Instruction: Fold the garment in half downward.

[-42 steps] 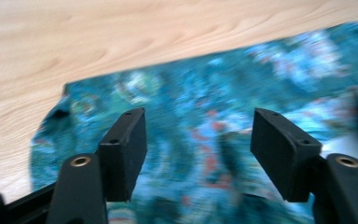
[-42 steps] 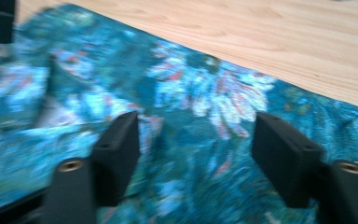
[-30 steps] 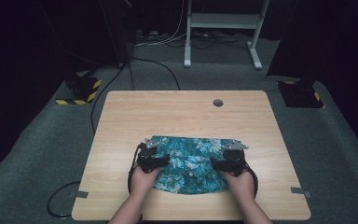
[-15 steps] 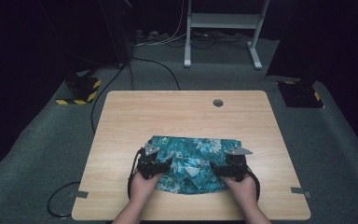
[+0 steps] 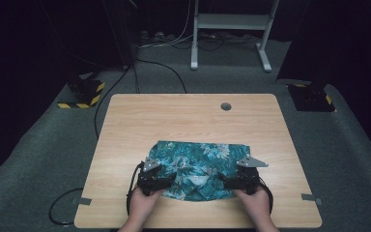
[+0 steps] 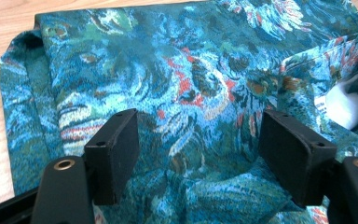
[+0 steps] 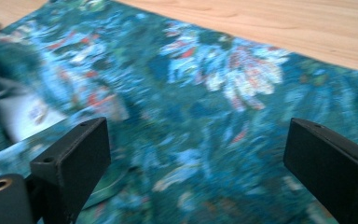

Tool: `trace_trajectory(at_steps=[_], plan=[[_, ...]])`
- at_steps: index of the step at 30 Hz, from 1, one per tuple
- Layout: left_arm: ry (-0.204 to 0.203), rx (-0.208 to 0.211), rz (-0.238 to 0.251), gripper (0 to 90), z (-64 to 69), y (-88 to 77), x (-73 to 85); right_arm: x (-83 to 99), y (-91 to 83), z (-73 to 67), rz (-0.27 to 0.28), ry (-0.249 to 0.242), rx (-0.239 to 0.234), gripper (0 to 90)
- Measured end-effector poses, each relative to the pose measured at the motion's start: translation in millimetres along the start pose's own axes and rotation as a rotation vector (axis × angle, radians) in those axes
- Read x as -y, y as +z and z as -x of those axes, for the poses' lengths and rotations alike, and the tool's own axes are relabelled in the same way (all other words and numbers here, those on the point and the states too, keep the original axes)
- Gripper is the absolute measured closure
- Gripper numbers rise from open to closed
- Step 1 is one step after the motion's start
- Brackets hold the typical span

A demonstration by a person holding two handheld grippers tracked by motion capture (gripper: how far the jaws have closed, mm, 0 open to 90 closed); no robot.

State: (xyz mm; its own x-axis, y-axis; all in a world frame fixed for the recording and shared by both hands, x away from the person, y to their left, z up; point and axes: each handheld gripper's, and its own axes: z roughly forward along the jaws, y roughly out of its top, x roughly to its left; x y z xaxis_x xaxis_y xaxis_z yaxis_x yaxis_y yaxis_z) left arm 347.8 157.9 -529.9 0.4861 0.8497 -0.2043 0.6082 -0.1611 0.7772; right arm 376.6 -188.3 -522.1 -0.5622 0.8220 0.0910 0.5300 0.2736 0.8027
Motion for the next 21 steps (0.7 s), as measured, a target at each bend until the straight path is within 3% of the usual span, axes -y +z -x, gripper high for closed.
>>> trace_trajectory(at_steps=[6, 9, 15, 21], plan=[[0.002, 0.014, -0.003, 29.1, 1.4, -1.9, 6.1, -7.3, 12.1, 15.5, -0.018, 0.023, 0.053, 5.3], [0.011, 0.018, -0.004, 29.0, 3.1, -3.3, 8.6, -9.3, 17.9, 15.6, -0.041, 0.014, 0.056, 5.1], [0.004, 0.014, -0.006, 28.8, 2.1, -4.5, 12.4, -9.4, 18.2, 1.4, -0.05, -0.041, -0.004, 5.1], [-0.004, 0.009, -0.008, 27.3, 0.4, -6.0, 15.9, 2.1, 2.5, -9.9, -0.038, -0.057, -0.058, 5.1]])
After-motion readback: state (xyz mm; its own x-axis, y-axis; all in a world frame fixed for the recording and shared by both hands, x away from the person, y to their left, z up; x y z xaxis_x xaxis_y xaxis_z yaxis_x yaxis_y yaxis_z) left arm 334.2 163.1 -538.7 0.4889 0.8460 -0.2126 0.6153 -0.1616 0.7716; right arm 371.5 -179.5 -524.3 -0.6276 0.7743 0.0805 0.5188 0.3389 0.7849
